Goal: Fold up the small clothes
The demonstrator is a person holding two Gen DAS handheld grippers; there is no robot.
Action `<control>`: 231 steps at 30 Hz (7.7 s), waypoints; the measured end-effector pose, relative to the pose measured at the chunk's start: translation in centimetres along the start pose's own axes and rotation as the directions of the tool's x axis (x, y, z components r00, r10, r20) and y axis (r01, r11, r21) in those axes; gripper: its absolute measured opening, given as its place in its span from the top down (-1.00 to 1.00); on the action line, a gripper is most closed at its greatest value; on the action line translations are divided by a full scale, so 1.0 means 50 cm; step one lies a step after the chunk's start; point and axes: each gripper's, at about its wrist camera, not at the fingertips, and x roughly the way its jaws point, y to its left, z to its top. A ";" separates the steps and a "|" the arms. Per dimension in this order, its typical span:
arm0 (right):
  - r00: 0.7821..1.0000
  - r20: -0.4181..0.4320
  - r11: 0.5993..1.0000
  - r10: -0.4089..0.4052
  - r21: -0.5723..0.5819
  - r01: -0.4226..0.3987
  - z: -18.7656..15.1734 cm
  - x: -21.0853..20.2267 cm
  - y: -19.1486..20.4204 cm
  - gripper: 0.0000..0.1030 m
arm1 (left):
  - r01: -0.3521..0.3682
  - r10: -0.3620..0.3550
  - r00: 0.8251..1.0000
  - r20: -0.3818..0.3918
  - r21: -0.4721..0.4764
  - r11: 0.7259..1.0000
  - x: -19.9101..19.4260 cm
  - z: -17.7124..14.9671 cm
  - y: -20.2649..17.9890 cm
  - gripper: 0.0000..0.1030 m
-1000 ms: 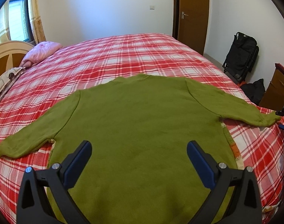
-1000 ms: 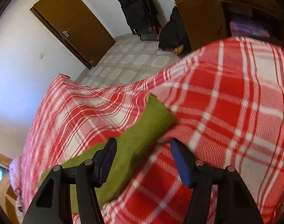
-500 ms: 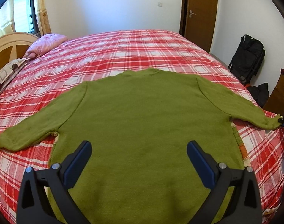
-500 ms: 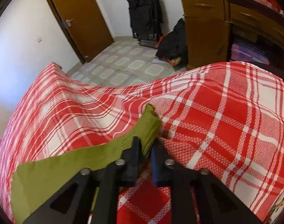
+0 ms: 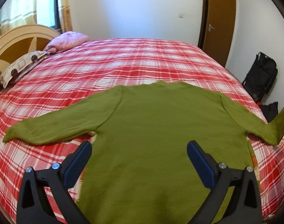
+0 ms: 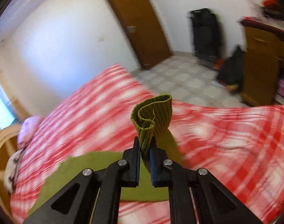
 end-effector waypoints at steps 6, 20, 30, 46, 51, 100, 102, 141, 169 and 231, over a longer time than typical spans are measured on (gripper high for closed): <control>0.981 -0.063 0.970 0.182 -0.152 -0.190 -0.089 0.046 0.262 0.84 | -0.036 0.037 0.999 0.024 -0.036 0.999 -0.015 -0.005 0.061 -1.00; 0.936 -0.238 0.898 0.260 -0.295 -0.325 -0.325 0.211 0.584 0.84 | -0.163 0.165 0.986 0.002 -0.167 0.972 -0.008 -0.040 0.255 -1.00; 0.897 -0.353 0.859 0.265 -0.337 -0.386 -0.429 0.311 0.670 0.84 | -0.176 0.174 0.984 -0.030 -0.172 0.969 0.037 -0.047 0.278 -1.00; 0.726 -0.492 0.780 0.481 -0.137 -0.611 -0.432 0.311 0.615 0.20 | -0.212 0.204 0.976 -0.071 -0.136 0.968 0.080 -0.039 0.278 -1.00; 0.951 -0.284 0.888 0.125 -0.396 -0.235 -0.341 0.286 0.439 0.20 | -0.194 0.193 0.981 -0.018 -0.052 0.980 0.078 0.002 0.215 -1.00; 0.974 -0.123 0.908 -0.192 -0.398 0.129 -0.283 0.386 0.225 0.08 | -0.262 0.253 0.965 -0.074 -0.187 0.947 0.204 0.077 0.152 -1.00; 0.973 -0.121 0.906 -0.195 -0.402 0.132 -0.284 0.387 0.229 0.08 | -0.314 0.304 0.949 -0.080 -0.268 0.911 0.180 0.076 0.227 -1.00; 0.971 -0.116 0.899 -0.208 -0.413 0.143 -0.285 0.388 0.233 0.06 | -0.473 0.485 0.856 -0.178 -0.646 0.599 0.155 0.029 0.598 0.83; 0.976 -0.122 0.914 -0.178 -0.389 0.118 -0.283 0.387 0.225 0.05 | -0.311 0.331 0.914 0.235 -0.121 0.943 0.106 0.185 0.040 0.83; 0.968 -0.226 0.987 0.110 -0.090 -0.133 -0.301 0.329 0.181 0.85 | -0.350 0.304 0.932 -0.197 -0.267 0.898 0.248 0.026 0.222 -0.71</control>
